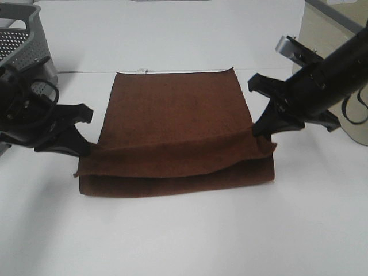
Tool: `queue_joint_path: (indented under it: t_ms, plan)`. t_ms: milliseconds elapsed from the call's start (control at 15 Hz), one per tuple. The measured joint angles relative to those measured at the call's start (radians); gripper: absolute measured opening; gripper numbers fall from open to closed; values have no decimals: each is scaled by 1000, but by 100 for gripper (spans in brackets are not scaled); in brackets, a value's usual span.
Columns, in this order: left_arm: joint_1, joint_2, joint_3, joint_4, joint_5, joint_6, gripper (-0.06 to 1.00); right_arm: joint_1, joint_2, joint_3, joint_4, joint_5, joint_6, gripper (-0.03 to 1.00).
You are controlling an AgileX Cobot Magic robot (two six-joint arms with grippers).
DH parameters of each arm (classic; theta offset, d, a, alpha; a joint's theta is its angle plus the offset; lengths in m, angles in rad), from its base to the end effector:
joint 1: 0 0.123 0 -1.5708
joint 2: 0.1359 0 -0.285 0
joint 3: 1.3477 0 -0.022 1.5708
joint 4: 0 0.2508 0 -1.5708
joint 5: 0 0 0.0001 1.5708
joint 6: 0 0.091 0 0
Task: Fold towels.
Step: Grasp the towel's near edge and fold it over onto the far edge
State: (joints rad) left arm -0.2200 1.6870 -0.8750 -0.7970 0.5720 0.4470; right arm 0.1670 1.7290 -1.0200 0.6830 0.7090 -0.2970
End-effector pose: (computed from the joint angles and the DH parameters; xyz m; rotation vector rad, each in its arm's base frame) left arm 0.2927 -0.1016 0.1727 0.0590 2.7499 -0.6788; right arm 0.3178 0.0915 0.1900 0.0149 2.7986 0.6951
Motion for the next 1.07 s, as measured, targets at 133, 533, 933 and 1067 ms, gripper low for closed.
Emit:
queue_joint_path:
  t_ms: [133,533,933,1067]
  plan:
    - [2,83,-143,96,6,-96,0,-3,95,-165,-11,35,19,0]
    - [30,351,-562,215,22,-216,0,-45,451,-723,-76,182,87,0]
    - [43,604,-928,221,-6,-216,0,-98,778,-1289,-107,268,137,0]
    - [44,675,-1021,221,-56,-216,0,-96,837,-1366,-109,266,137,0]
